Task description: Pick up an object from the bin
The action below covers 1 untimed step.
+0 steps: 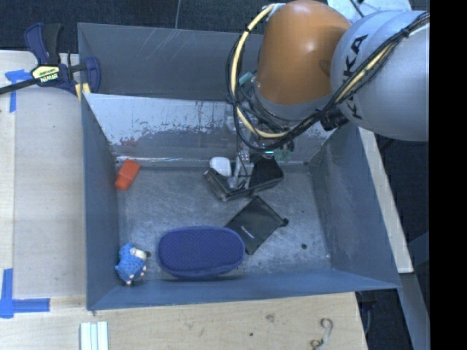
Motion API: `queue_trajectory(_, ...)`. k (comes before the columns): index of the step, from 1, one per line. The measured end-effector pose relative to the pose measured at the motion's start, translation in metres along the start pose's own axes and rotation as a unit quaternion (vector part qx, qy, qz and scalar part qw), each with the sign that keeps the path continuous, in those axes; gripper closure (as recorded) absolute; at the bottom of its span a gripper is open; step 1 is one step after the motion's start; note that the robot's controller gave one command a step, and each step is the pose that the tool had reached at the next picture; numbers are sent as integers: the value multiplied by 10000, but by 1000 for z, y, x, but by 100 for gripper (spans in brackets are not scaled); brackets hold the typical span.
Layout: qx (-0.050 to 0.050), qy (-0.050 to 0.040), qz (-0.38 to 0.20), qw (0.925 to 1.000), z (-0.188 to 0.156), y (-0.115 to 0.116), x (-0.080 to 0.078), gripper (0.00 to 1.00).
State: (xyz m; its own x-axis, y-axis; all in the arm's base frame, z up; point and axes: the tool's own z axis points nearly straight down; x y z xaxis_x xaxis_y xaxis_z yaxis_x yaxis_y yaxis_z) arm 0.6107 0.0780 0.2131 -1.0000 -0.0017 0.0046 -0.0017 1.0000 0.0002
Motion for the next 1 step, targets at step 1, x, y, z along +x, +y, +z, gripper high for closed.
queue_trajectory(1,6,-10,-1554,9879,85,-34,-9,0)
